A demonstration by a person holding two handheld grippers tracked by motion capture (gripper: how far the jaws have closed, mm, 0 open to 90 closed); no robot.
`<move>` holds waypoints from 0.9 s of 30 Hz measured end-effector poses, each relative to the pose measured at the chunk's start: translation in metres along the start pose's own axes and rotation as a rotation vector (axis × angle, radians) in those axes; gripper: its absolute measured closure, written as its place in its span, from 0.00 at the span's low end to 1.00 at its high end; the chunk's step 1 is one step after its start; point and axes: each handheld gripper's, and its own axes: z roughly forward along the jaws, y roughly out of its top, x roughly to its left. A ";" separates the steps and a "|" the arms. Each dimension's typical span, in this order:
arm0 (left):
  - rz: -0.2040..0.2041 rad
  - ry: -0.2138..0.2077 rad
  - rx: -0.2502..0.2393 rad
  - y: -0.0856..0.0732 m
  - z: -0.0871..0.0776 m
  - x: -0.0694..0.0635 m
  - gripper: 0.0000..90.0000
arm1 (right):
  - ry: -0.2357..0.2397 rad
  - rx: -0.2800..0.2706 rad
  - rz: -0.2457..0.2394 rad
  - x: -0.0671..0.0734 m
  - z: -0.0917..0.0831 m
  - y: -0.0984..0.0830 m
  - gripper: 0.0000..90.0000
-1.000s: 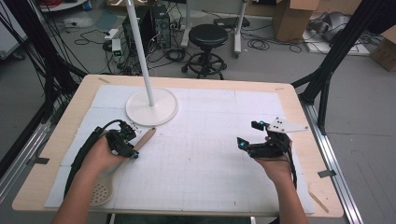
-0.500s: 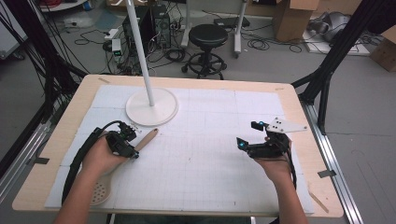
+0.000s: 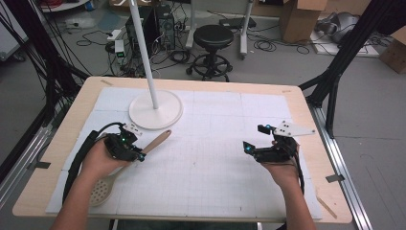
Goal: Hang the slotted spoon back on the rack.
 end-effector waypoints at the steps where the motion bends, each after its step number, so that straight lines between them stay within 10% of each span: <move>1: 0.003 0.002 -0.018 0.000 -0.005 0.000 0.83 | -0.001 0.000 -0.002 0.000 0.000 0.000 0.13; 27: 0.029 0.011 -0.224 0.015 -0.079 0.004 0.83 | 0.001 -0.005 -0.004 0.000 -0.003 -0.001 0.13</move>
